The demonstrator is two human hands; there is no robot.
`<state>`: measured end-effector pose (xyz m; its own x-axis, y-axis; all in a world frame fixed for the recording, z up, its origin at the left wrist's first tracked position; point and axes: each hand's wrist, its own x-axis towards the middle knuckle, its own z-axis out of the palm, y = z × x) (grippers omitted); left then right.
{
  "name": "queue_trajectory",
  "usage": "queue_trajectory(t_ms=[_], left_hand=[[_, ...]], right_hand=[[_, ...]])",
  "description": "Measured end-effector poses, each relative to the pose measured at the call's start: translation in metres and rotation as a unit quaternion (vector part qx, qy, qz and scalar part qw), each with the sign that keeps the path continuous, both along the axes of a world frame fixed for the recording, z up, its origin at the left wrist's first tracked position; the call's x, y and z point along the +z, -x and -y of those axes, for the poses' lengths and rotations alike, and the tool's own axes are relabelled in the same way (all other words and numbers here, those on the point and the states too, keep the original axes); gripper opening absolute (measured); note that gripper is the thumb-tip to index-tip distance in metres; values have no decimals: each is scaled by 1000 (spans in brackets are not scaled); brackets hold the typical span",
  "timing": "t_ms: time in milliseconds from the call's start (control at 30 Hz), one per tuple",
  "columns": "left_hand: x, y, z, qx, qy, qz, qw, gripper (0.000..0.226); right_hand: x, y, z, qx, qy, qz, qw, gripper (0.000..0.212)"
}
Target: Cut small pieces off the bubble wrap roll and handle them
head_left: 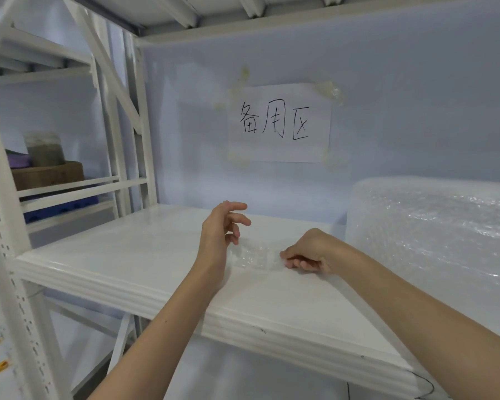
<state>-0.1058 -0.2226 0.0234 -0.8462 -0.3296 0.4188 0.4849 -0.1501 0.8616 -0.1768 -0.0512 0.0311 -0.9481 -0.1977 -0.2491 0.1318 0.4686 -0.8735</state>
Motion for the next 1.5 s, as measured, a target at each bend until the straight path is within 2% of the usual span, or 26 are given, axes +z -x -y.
queue_trajectory(t_ms=[333,533,667,967,1500], left_hand=[[-1,2,2,-4,-1,-3,1000,43],[-2,4,3,-5,-4,-4,1000,43],[-3,5,3,-1,-4,-7,1000,42],[-3,5,3,1,-10,-4,1000,44],[-5,7,4,-9,-19,-18,1000,45]], right_hand=[[-10,12,5,22,-27,-21,999,31],[-7,6,8,25,-1,-36,999,20],[-5,1,5,8,18,-49,999,21],[-2,-4,-2,7,34,-37,999,28],[2,-17,15,48,-5,-8,999,31]])
